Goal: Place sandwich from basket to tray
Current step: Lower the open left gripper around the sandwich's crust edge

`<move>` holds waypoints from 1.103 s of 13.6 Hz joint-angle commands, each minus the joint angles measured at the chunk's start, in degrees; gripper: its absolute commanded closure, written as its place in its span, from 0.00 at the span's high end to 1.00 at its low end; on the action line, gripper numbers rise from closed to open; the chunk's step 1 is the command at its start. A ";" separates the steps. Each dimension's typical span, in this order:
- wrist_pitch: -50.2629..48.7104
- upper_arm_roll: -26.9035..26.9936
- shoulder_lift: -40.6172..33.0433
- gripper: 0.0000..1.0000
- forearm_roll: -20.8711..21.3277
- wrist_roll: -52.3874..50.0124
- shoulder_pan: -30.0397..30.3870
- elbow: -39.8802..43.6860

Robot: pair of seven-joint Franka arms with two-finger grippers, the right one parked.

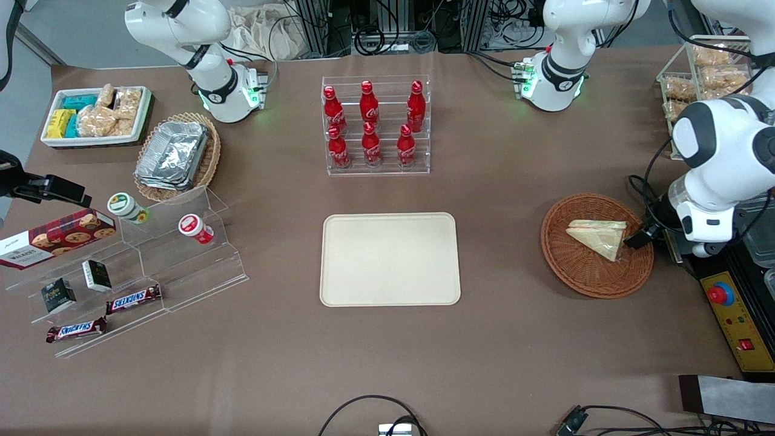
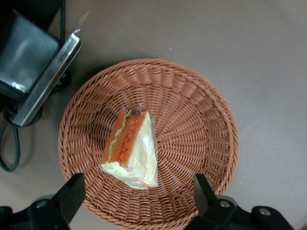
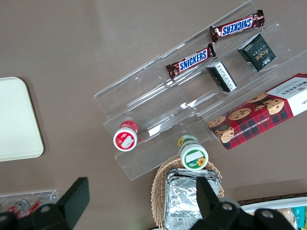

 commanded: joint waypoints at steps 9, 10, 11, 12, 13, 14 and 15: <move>7.29 -0.15 0.41 1.00 -5.23 -1.90 3.16 -6.30; 8.16 -0.15 0.76 1.00 -5.14 -1.90 3.33 -6.91; 9.48 -0.15 1.29 1.00 -5.23 -1.81 3.33 -7.96; 10.97 -0.15 1.73 1.00 -5.23 -1.81 3.33 -9.10; 12.46 -0.15 1.99 1.00 -5.14 -1.90 3.33 -9.98; 13.09 -0.15 2.35 1.00 -5.14 -1.81 3.33 -10.43; 13.44 -0.15 2.78 1.00 -5.23 -1.81 3.33 -10.69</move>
